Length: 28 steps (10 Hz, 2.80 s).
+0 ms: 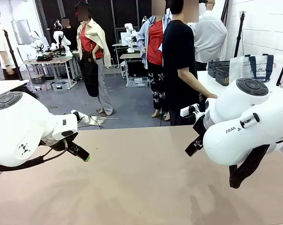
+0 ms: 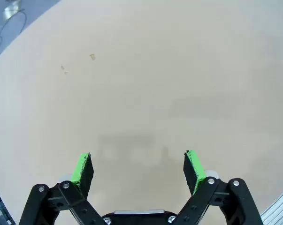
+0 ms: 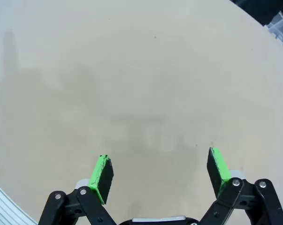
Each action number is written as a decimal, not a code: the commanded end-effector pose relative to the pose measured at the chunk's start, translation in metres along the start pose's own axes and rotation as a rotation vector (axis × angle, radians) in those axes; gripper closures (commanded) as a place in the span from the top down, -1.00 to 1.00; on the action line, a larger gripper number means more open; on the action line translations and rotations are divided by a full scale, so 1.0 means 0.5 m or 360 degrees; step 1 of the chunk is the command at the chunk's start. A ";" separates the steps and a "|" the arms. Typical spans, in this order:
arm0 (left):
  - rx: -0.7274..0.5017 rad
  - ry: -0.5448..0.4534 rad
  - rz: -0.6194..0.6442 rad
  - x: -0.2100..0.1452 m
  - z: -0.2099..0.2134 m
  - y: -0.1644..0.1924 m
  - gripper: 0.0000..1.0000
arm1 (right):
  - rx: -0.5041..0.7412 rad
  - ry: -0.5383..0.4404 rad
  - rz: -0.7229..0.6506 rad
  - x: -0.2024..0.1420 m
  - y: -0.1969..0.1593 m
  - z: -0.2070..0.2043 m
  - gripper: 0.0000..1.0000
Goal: Transfer purchased items from the store into the shopping bag.
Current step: Open the Reusable shopping bag in the center of the table.
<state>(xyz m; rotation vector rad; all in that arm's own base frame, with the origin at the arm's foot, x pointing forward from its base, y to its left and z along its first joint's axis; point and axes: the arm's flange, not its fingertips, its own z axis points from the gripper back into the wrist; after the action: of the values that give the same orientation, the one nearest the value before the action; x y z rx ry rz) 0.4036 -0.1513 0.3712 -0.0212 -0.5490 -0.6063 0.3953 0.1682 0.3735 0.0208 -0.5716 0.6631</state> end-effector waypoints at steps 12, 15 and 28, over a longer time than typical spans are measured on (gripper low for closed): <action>0.0000 -0.0001 0.0000 0.000 0.000 0.000 1.00 | 0.0000 0.0000 0.0000 0.000 0.000 0.000 1.00; 0.0000 -0.0001 0.0000 0.000 0.000 0.000 1.00 | 0.0000 0.0000 0.0000 0.000 0.000 0.000 1.00; 0.0000 -0.0001 0.0000 0.000 0.000 0.000 1.00 | 0.0000 0.0000 0.0000 0.000 0.000 0.000 1.00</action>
<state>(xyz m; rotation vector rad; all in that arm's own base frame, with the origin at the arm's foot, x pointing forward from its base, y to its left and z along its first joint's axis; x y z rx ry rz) 0.4031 -0.1527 0.3712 -0.0205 -0.5491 -0.6097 0.3953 0.1683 0.3735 0.0206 -0.5716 0.6632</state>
